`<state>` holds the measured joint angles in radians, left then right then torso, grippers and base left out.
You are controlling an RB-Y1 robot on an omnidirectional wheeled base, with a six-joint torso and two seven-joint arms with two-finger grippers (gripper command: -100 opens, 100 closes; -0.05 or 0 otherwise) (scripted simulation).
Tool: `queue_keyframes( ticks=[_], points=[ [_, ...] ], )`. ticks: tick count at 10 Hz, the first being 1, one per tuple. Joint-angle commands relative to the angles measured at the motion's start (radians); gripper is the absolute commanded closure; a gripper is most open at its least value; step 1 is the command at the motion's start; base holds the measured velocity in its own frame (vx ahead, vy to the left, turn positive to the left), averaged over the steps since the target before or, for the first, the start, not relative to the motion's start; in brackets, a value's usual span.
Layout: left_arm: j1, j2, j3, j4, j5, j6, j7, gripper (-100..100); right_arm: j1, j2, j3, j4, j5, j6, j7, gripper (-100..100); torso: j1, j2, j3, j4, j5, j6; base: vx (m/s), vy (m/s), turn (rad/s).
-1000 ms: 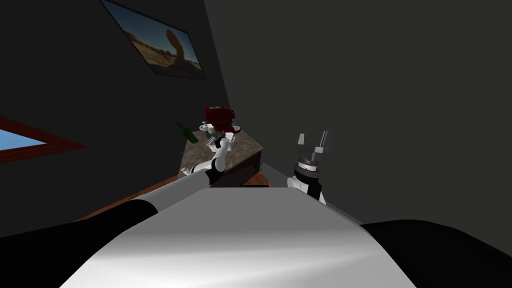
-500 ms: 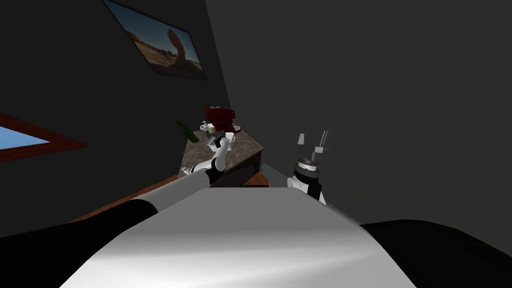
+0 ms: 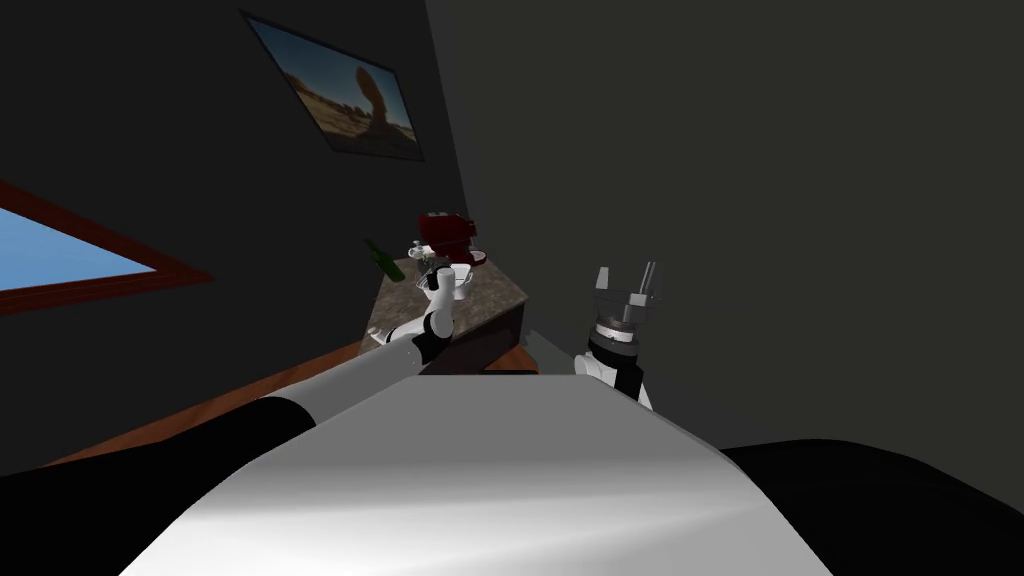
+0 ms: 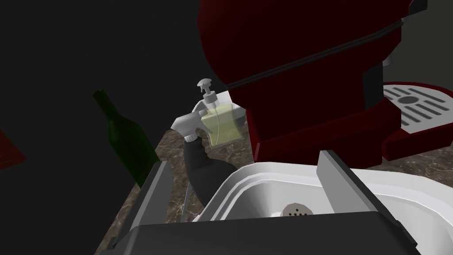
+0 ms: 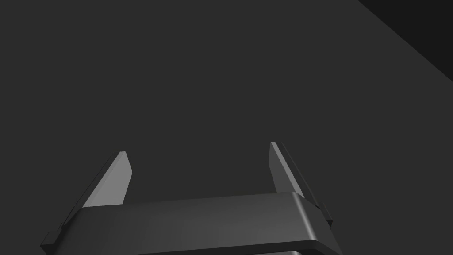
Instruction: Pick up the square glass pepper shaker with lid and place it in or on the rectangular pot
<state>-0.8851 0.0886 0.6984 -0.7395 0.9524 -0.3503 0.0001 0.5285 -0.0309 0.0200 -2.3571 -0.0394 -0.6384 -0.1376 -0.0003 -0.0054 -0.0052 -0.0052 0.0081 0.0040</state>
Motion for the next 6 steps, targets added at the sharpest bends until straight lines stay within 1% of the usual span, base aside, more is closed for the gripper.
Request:
queue_keyframes(
  ticks=[1,4,5,6],
  points=[
    [-0.006,-0.011,0.018,-0.020,0.008,0.019,-0.030,-100,0.000,0.000,0.000,0.000,0.000,0.000,0.000,0,0.000,0.000,0.000,0.000,0.000,0.000,0.016,-0.039,0.048],
    [-0.034,-0.028,0.072,-0.075,0.036,0.096,-0.121,-100,0.000,0.000,0.000,0.000,0.000,0.000,0.000,0,0.001,0.001,0.000,0.000,0.000,0.000,0.004,-0.048,0.112],
    [-0.034,-0.028,0.072,-0.075,0.036,0.096,-0.123,-100,0.000,0.000,0.000,0.000,0.000,0.000,0.000,0,0.000,0.001,0.000,0.000,0.000,0.000,0.009,-0.050,0.038],
    [-0.044,-0.034,0.090,-0.093,0.046,0.122,-0.153,-100,0.000,0.000,0.000,0.000,0.000,0.000,0.000,0,0.000,0.001,0.000,0.000,0.000,0.000,0.003,-0.043,0.075]
  ],
)
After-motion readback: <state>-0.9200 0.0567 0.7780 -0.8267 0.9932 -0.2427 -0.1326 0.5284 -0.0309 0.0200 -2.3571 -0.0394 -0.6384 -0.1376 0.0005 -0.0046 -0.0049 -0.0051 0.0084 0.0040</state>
